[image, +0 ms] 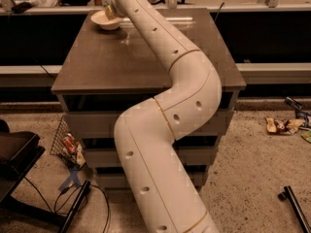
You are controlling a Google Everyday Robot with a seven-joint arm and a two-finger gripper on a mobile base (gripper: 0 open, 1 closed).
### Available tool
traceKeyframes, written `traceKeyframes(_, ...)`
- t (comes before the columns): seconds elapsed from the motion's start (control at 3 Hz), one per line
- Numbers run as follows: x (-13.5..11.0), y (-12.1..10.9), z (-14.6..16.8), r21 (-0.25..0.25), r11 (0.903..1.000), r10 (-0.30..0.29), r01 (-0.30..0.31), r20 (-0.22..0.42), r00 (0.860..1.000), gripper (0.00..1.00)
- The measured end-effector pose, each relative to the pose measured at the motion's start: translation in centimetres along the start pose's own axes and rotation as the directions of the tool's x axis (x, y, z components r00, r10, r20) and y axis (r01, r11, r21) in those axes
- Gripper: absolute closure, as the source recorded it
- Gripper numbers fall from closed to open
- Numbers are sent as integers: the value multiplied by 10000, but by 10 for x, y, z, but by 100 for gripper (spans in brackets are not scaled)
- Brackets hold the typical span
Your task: Place sponge into paper bowl
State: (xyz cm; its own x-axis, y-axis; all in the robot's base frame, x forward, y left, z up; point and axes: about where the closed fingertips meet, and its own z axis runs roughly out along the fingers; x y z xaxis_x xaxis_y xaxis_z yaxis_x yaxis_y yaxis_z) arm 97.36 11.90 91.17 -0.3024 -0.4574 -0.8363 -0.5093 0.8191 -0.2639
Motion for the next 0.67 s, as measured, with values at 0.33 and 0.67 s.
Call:
traceKeyframes(0.33, 0, 0, -1, 29, 10000, 7, -7, -18, 10000, 100)
traceKeyframes(0.67, -4, 6, 3, -87, 9999, 81, -80, 115, 9999, 100)
